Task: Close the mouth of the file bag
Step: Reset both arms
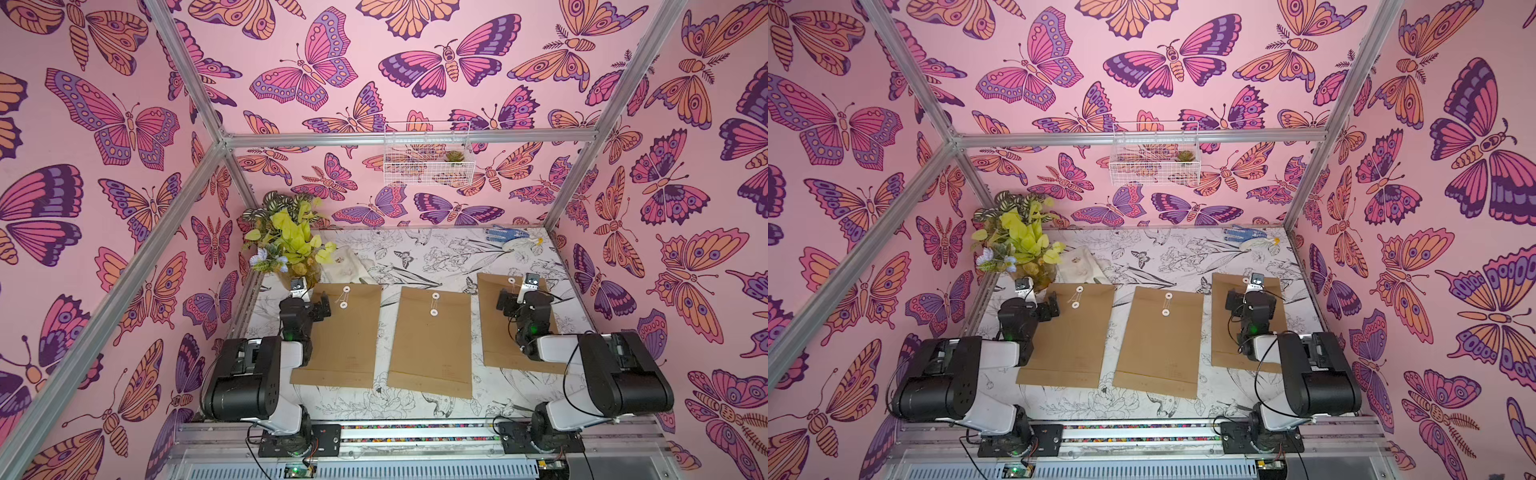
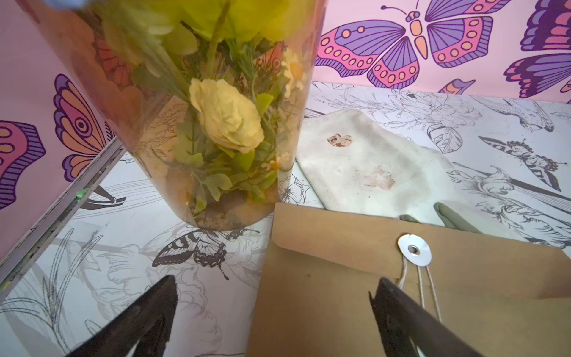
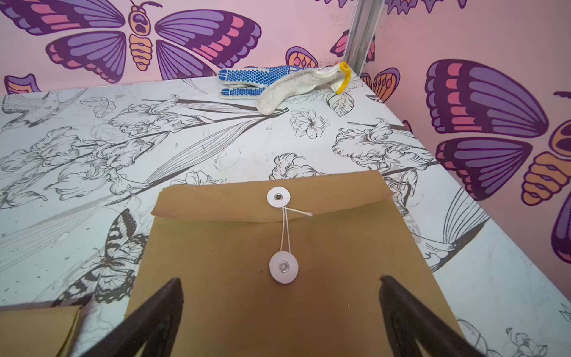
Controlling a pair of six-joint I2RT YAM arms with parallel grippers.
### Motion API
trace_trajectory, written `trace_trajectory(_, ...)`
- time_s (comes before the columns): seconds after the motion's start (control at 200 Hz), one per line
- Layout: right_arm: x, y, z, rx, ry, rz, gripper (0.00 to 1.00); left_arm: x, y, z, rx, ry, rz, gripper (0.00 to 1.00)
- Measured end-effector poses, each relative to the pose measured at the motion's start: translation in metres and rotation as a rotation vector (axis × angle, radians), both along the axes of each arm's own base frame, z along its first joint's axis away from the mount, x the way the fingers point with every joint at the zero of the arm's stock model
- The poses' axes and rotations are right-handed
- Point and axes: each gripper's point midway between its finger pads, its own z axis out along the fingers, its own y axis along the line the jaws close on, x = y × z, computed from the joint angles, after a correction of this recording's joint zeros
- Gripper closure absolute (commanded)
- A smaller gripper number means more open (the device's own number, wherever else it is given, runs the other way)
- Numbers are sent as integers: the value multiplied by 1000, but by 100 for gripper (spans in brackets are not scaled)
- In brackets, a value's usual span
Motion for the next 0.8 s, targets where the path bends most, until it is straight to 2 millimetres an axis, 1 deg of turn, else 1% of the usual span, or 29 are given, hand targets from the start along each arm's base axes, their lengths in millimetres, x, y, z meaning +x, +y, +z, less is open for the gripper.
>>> trace_trajectory(0.361, 0, 1, 0, 0, 1, 9, 1, 1, 0, 2, 1, -9, -1, 0)
trace_trajectory(0.631, -2, 7, 0, -22, -13, 35, 1, 1, 0, 2, 1, -10, 0, 0)
trace_trajectory(0.801, -2, 6, -1, -23, -5, 30, 1, 1, 0, 2, 1, -11, 0, 0)
